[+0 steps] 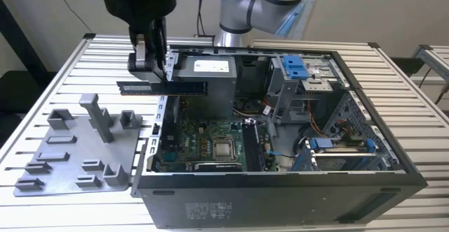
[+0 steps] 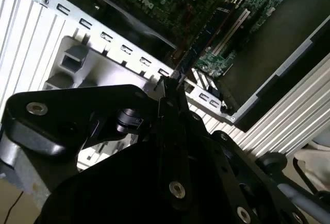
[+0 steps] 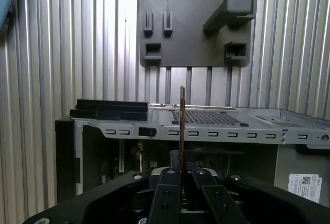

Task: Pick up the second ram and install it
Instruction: 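Pick up the second ram and move it above second insertion slot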

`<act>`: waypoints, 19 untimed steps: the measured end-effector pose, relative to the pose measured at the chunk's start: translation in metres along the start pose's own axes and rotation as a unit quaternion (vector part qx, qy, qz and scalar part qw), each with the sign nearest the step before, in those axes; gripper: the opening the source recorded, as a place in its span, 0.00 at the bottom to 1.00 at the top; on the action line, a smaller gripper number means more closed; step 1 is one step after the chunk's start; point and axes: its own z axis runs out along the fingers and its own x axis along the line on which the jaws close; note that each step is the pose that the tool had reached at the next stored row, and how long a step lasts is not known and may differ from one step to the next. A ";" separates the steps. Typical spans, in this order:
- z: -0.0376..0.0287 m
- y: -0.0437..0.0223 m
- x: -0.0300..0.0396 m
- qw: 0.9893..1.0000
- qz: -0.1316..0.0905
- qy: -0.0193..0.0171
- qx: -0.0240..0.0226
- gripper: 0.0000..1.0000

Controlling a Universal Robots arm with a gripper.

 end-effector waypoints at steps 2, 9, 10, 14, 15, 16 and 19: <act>0.0001 -0.0050 0.0001 1.000 0.000 0.000 0.000 0.14; 0.0003 -0.0215 0.0003 1.000 0.000 0.000 0.000 0.14; 0.0004 -0.0240 0.0004 1.000 0.000 0.000 0.000 0.14; 0.0004 -0.0340 0.0006 1.000 0.000 0.000 0.000 0.14; 0.0005 -0.0367 0.0006 1.000 0.000 0.000 0.000 0.14; 0.0005 -0.0397 0.0007 1.000 0.000 0.000 0.000 0.14; 0.0007 -0.0505 0.0008 1.000 0.000 0.000 0.000 0.14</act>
